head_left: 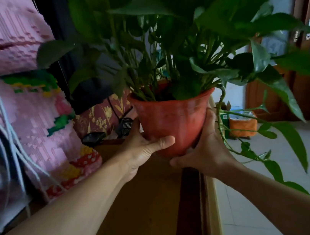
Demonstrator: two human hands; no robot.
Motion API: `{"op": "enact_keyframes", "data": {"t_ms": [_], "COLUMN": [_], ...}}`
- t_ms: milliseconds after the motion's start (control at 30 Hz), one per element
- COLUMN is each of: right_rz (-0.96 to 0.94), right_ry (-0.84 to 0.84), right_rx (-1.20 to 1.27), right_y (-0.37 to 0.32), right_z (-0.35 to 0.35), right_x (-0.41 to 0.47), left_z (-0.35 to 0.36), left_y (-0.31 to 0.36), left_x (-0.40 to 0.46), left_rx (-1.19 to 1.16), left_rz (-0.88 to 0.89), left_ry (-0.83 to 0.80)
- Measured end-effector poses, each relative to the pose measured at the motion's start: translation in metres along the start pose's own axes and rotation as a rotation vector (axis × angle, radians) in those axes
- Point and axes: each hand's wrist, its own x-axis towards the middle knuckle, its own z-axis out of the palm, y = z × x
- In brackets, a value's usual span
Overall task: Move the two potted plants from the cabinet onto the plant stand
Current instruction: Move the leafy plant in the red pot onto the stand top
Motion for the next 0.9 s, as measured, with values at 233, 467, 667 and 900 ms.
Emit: {"op": "enact_keyframes", "data": {"t_ms": [233,467,667,900], "right_rz": [0.059,0.065,0.063,0.061], "right_ry": [-0.006,0.025,0.051,0.06], "right_rx": [-0.071,-0.136,-0.135,-0.156], "right_y": [-0.081,-0.187,-0.257,-0.32], "right_z": [-0.045,-0.102,-0.149,-0.187], "right_x": [-0.024,-0.076,-0.114,-0.156], "left_z": [0.009,0.027,0.044,0.061], "left_y": [0.072,0.154,0.218,0.273], "left_x": [-0.052,-0.132,-0.188,-0.253], "left_rx": [0.012,-0.003,-0.058,-0.079], "left_rz": [0.016,0.064,0.079,0.076], "left_ry": [-0.011,-0.019,-0.077,-0.099]}}
